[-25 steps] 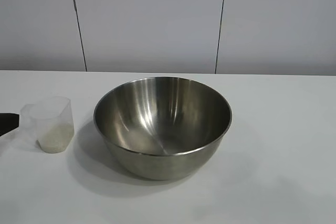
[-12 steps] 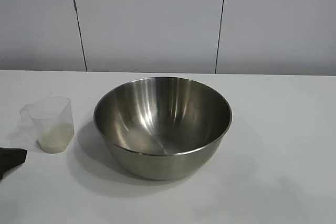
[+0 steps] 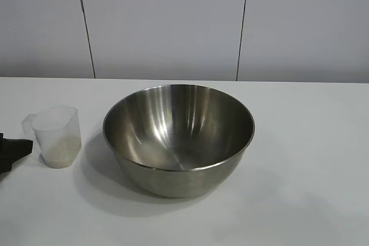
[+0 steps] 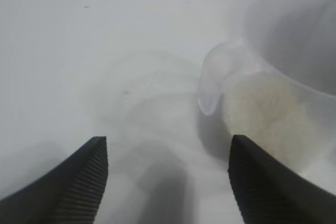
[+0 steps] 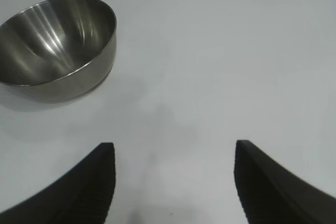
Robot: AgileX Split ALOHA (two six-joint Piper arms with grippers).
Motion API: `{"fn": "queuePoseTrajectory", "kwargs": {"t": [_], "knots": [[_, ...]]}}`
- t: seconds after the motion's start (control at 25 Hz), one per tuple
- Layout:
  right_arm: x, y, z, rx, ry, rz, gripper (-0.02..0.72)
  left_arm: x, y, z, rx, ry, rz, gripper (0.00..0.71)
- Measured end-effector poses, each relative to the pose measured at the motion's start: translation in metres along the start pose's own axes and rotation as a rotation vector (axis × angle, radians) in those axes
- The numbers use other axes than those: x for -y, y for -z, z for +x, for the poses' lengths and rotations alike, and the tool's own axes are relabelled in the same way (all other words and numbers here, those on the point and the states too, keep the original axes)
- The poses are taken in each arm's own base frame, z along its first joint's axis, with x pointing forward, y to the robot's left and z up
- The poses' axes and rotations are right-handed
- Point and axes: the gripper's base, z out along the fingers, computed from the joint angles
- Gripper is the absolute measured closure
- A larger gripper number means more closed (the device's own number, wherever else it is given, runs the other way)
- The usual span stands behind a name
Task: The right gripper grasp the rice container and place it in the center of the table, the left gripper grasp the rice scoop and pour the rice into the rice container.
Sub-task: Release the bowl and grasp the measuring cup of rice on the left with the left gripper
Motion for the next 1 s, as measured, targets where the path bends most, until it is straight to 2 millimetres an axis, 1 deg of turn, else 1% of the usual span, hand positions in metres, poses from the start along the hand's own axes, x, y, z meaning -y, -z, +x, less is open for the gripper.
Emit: {"fn": "queuePoseTrajectory", "kwargs": {"t": [0.2, 0.4, 0.72, 1.0], "knots": [[0.0, 0.0, 0.0, 0.0, 0.0, 0.0, 0.252, -0.0037, -0.0043, -0.0043, 0.02, -0.01, -0.006, 0.233], [0.0, 0.0, 0.0, 0.0, 0.0, 0.0, 0.252, -0.0039, -0.0045, -0.0046, 0.021, -0.002, -0.006, 0.233], [0.0, 0.0, -0.0001, 0.001, 0.0, 0.0, 0.252, -0.0087, -0.0107, -0.0094, 0.045, 0.101, -0.01, 0.235], [0.0, 0.0, -0.0001, 0.001, 0.0, 0.0, 0.252, -0.0075, -0.0107, -0.0094, 0.044, 0.099, 0.004, 0.272]]}}
